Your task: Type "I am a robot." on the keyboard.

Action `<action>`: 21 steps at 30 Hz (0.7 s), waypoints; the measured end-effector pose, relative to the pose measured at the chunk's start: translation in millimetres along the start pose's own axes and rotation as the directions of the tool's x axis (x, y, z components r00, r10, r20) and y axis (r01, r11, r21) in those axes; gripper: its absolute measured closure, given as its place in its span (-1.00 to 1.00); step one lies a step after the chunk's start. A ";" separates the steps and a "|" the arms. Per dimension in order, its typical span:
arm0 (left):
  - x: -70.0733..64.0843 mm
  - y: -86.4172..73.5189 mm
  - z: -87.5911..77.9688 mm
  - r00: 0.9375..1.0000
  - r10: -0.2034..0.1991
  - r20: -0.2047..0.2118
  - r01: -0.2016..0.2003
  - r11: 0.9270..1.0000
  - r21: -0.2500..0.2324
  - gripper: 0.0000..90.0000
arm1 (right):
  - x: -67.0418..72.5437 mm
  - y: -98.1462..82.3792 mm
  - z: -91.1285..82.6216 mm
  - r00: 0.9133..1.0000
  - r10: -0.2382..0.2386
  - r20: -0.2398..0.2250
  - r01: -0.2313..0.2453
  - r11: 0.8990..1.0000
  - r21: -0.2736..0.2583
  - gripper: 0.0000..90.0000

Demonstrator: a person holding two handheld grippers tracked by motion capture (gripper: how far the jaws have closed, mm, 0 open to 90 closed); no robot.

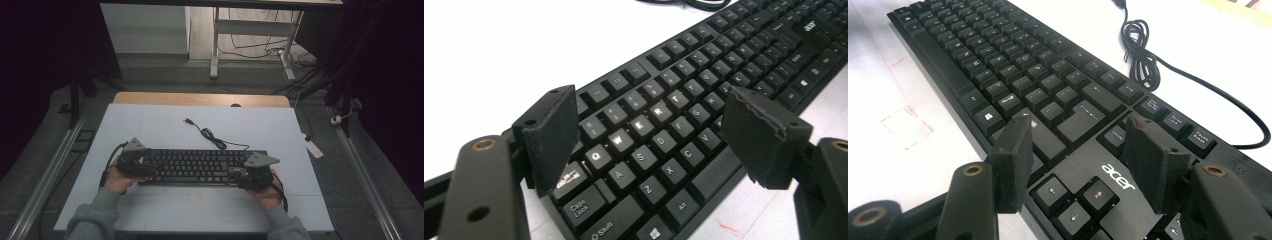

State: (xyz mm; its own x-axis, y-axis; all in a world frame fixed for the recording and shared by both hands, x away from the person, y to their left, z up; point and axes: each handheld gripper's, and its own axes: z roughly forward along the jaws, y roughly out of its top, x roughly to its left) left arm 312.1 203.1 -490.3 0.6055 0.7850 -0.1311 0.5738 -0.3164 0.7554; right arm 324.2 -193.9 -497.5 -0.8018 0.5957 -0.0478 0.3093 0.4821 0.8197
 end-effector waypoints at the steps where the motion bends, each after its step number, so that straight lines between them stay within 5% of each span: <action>1: -0.5 0.1 0.0 1.000 0.002 0.003 -0.002 1.000 0.000 -0.47 | -0.1 0.1 -0.2 1.000 -0.002 0.001 0.002 1.000 0.002 0.01; 21: -19.2 3.4 7.3 0.995 0.073 0.064 -0.074 0.997 0.014 -0.33 | 0.0 0.1 1.0 1.000 -0.001 0.001 0.001 1.000 0.002 0.01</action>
State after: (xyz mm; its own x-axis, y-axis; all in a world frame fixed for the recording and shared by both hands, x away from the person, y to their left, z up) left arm 306.5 183.1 -489.9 0.6797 0.7242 -0.1166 0.5350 -0.3807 0.7543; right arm 324.8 -193.2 -497.9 -0.8016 0.5959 -0.0495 0.3092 0.4839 0.8187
